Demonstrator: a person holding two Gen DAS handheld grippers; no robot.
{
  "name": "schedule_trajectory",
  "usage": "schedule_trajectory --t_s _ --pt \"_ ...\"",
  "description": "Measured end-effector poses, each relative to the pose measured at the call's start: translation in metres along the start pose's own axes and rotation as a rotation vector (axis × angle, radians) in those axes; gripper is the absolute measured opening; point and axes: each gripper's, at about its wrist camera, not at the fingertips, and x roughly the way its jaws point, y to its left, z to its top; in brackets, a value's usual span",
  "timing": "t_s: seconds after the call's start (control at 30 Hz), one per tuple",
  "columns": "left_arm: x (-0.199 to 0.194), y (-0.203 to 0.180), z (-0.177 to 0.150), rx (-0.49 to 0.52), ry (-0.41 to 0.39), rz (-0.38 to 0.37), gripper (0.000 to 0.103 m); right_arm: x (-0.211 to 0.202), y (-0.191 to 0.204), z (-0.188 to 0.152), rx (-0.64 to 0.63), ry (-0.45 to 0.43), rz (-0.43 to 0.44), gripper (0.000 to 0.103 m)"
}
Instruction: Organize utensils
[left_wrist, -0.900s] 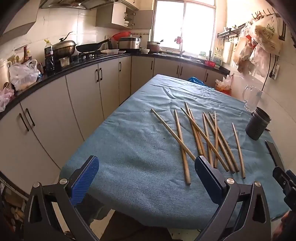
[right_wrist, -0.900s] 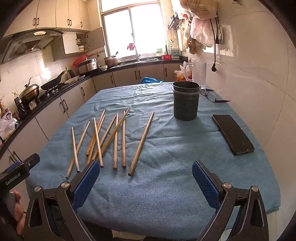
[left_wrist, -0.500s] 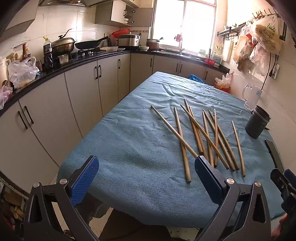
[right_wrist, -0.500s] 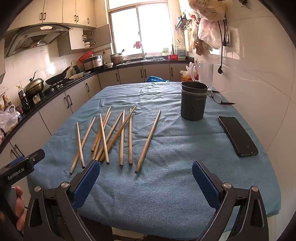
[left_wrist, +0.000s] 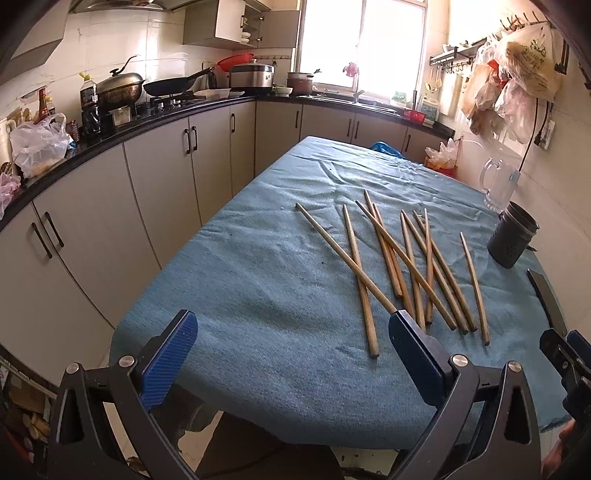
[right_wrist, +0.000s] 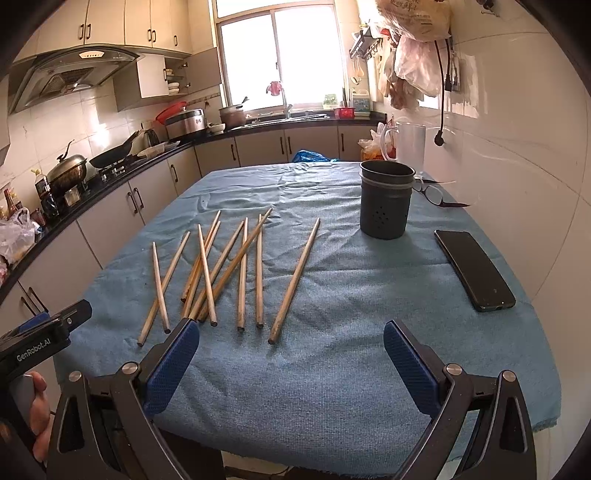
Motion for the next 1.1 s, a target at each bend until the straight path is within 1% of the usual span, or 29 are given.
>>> schedule_trajectory --t_s 0.07,0.13,0.2,0.27,0.37,0.6,0.73,0.83,1.0,1.1 --pt "0.000 -0.001 0.000 0.003 0.000 -0.004 0.103 0.000 0.000 0.000 0.002 0.000 0.000 0.102" --pt "0.001 -0.002 0.000 0.020 0.000 0.008 0.103 0.001 -0.001 0.000 0.003 0.000 0.001 0.102" --pt "-0.001 -0.002 -0.001 0.013 0.013 0.001 0.103 0.001 -0.001 0.000 0.003 0.000 0.000 0.102" --pt "-0.001 -0.002 -0.001 0.019 0.006 0.011 0.103 0.001 -0.001 0.000 0.002 -0.001 0.000 0.102" --pt "-0.002 0.001 -0.001 0.000 -0.008 0.003 0.103 0.001 -0.001 0.000 0.003 0.001 0.001 0.102" --pt "-0.004 0.002 -0.001 -0.012 0.004 0.002 0.103 0.001 0.000 0.000 0.002 0.000 0.001 0.102" --pt "-0.005 0.007 -0.003 -0.048 0.011 0.001 0.103 0.001 -0.001 0.000 0.000 0.002 0.004 0.102" --pt "-0.005 0.011 -0.005 -0.060 0.002 0.008 0.103 0.002 0.000 0.000 -0.002 0.003 0.007 0.102" --pt "-0.007 0.011 -0.006 -0.044 -0.010 0.020 0.103 0.003 0.002 0.000 -0.005 0.003 0.009 0.102" --pt "-0.008 0.010 -0.007 -0.034 -0.007 0.010 0.103 0.003 0.002 -0.001 -0.006 0.005 0.010 0.102"
